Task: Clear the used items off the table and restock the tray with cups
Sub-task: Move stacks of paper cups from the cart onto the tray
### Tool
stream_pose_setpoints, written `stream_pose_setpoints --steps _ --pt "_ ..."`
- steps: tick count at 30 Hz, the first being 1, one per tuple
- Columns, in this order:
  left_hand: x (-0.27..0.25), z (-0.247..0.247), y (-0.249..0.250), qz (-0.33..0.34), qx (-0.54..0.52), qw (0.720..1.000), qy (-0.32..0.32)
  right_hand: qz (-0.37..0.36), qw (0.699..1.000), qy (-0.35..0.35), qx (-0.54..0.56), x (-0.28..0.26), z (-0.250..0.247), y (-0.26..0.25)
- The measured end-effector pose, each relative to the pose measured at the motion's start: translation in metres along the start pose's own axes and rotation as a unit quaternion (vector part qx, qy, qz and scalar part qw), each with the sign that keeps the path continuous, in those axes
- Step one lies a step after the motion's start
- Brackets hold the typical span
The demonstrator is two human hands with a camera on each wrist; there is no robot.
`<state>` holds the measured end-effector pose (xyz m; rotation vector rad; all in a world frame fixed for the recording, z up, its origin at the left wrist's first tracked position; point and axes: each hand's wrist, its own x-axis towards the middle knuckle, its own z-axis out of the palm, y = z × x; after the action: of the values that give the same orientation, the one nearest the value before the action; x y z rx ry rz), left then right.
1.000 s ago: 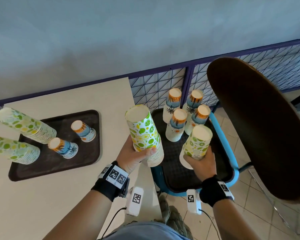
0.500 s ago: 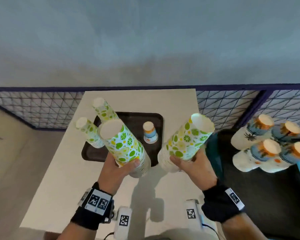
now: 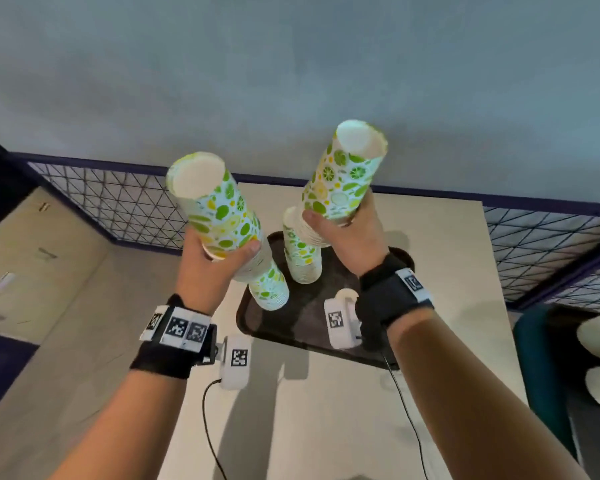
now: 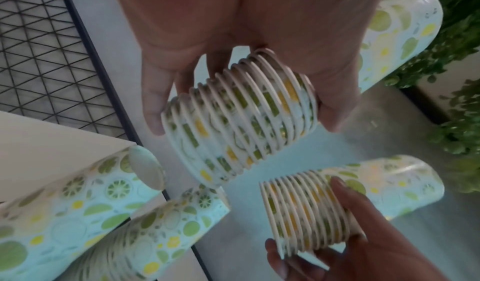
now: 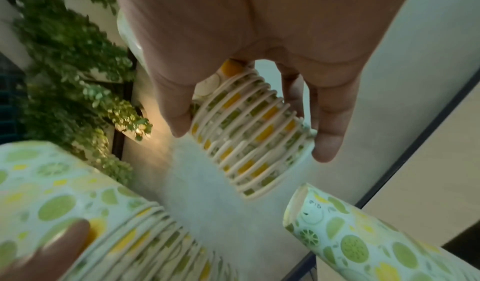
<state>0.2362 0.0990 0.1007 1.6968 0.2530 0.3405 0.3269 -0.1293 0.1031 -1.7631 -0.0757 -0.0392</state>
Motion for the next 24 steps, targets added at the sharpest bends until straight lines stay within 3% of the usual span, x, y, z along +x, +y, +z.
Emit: stream_pose_setpoints --steps 4,12,18,24 --pt "0.023 0.004 -0.02 -0.017 0.024 1.0 -0.002 -0.006 0.997 0.01 -0.077 0.026 0.035 0.005" --pt "0.034 0.019 -0.075 -0.075 0.033 0.997 0.011 0.05 0.987 -0.036 -0.152 0.037 0.073 0.044" --pt "0.031 0.021 -0.116 -0.152 0.057 0.987 -0.018 0.1 0.978 -0.062 -0.174 0.036 0.08 0.076" --pt "0.032 0.022 -0.119 -0.164 0.101 0.981 -0.036 0.095 0.974 -0.049 -0.201 0.037 0.083 0.078"
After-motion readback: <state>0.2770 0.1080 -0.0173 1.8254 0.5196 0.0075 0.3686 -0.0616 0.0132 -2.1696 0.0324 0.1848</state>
